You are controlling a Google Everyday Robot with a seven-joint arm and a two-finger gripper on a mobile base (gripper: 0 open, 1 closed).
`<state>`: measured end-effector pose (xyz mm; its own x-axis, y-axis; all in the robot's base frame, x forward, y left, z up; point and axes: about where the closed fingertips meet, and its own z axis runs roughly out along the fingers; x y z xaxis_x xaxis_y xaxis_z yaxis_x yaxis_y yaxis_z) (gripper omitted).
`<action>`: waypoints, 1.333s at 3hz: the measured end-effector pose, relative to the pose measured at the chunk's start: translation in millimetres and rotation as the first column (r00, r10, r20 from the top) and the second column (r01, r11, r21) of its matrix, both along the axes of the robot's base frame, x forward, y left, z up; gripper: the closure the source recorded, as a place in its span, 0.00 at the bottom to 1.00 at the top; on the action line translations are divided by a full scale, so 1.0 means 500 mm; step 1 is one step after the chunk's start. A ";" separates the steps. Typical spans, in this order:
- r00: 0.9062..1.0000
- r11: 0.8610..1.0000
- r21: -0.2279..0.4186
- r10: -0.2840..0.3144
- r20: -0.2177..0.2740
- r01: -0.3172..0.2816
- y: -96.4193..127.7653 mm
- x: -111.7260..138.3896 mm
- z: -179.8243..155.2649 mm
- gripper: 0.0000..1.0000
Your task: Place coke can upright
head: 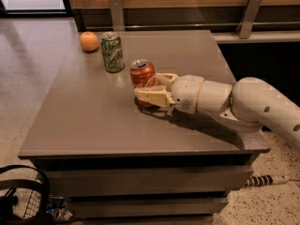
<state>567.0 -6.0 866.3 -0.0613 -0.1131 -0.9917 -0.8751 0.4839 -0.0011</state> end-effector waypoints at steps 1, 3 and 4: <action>0.999 0.999 -0.037 -0.010 -0.037 0.009 0.017 0.004 -0.027 1.00; 0.998 0.999 -0.047 -0.017 -0.052 0.015 0.018 0.004 -0.030 1.00; 0.998 0.999 -0.052 -0.020 -0.057 0.018 0.016 0.003 -0.031 1.00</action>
Offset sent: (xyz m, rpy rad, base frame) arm 0.0021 0.0047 -0.0430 -0.0845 0.1158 -0.0489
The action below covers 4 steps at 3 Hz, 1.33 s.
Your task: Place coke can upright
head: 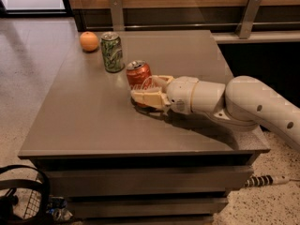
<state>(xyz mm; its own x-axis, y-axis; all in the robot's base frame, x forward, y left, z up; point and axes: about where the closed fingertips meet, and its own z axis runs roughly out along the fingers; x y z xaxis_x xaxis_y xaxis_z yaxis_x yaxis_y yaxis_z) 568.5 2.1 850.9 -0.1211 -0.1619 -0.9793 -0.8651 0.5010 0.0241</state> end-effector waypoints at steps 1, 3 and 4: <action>1.000 1.000 0.000 0.000 0.000 0.000 0.000 0.000 0.000 1.00; 0.989 0.994 0.107 -0.007 0.149 -0.009 -0.013 0.028 0.118 1.00; 0.982 0.991 0.133 -0.021 0.186 -0.004 -0.013 0.035 0.140 1.00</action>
Offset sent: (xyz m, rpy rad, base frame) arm 0.0154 -0.0142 0.0752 0.1185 -0.1762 0.0050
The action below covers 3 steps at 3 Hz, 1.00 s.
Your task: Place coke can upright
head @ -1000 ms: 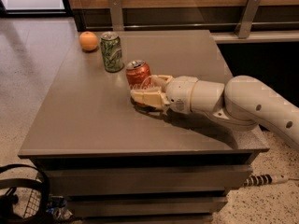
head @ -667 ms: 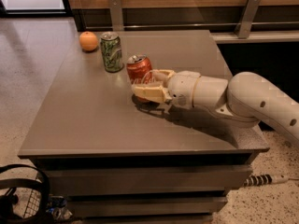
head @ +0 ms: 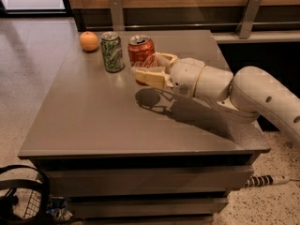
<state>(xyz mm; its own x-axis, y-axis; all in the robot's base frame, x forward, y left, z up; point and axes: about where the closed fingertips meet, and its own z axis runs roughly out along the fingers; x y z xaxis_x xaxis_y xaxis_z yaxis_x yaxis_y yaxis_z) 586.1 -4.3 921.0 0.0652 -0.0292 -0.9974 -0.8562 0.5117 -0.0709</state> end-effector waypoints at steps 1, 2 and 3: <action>1.000 1.000 -0.017 -0.023 -0.016 0.023 0.012 -0.005 -0.034 1.00; 0.999 0.999 -0.026 -0.041 -0.034 0.040 0.009 -0.013 -0.061 1.00; 0.998 0.998 -0.025 -0.051 -0.047 0.050 0.009 -0.019 -0.082 1.00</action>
Offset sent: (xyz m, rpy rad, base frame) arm -0.0104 -0.0021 -0.0494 -0.0356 0.0606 -0.0706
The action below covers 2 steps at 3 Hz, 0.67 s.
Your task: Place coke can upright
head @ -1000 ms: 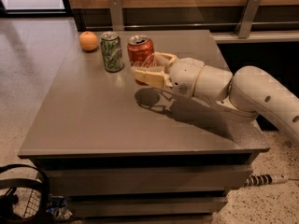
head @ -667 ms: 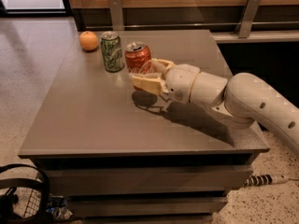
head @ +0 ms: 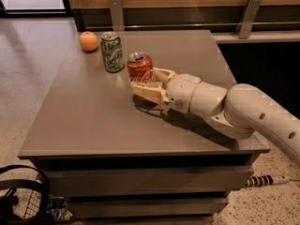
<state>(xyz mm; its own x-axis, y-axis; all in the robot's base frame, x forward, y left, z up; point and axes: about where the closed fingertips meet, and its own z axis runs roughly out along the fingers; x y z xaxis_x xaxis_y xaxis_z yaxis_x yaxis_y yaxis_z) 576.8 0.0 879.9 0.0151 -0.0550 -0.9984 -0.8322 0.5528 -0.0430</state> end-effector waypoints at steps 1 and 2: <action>1.000 1.000 0.004 -0.008 -0.011 0.009 0.000 -0.004 -0.016 1.00; 1.000 1.000 0.012 -0.013 -0.027 0.013 0.002 -0.007 -0.034 1.00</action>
Offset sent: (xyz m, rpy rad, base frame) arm -0.0045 -0.0023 -0.0290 0.0215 0.0483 -0.0273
